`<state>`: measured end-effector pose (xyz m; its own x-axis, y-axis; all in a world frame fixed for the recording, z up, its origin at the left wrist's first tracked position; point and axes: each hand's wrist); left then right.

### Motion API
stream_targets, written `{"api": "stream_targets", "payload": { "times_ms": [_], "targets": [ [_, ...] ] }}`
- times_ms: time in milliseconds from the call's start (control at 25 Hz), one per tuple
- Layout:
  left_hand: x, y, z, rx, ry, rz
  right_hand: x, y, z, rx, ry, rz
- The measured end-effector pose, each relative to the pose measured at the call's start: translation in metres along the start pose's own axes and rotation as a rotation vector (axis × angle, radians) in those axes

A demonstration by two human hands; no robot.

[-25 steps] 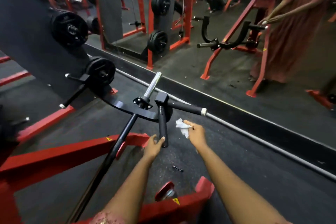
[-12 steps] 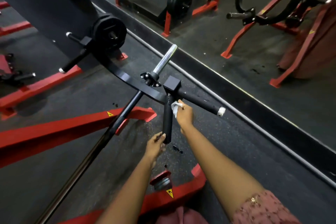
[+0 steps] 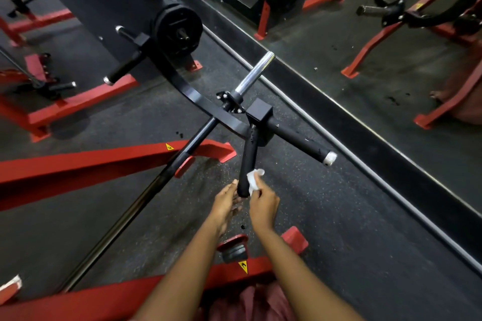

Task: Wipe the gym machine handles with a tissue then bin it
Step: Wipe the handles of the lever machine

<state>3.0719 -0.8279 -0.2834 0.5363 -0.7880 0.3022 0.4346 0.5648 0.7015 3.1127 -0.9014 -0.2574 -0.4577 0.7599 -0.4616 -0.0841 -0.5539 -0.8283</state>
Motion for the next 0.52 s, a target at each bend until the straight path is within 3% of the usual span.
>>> {"api": "stream_targets", "payload": {
  "times_ms": [160, 320, 440, 520],
  "targets": [
    [0.003, 0.001, 0.004, -0.018, 0.030, -0.006, -0.015, -0.037, -0.058, -0.069, 0.013, -0.076],
    [0.004, -0.001, 0.006, 0.010, 0.035, 0.002, -0.001, -0.013, -0.037, -0.247, -0.143, 0.196],
    [0.005, 0.001, 0.007, 0.042, 0.063, 0.026, -0.017, 0.023, -0.012, -0.496, -0.345, 0.492],
    [0.005, 0.004, 0.007, 0.064, 0.103, 0.056, -0.030, 0.012, -0.029, -0.714, -0.356, 0.658]
  ]
}}
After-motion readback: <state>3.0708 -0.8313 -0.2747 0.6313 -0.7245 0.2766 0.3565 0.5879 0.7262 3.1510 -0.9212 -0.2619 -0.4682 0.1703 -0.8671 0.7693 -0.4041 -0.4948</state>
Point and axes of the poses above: each hand's wrist, its own z-axis away from the middle knuckle, its own x-axis out of the palm, y = z × x, and after that the axes turned 13 degrees about -y, right-handed
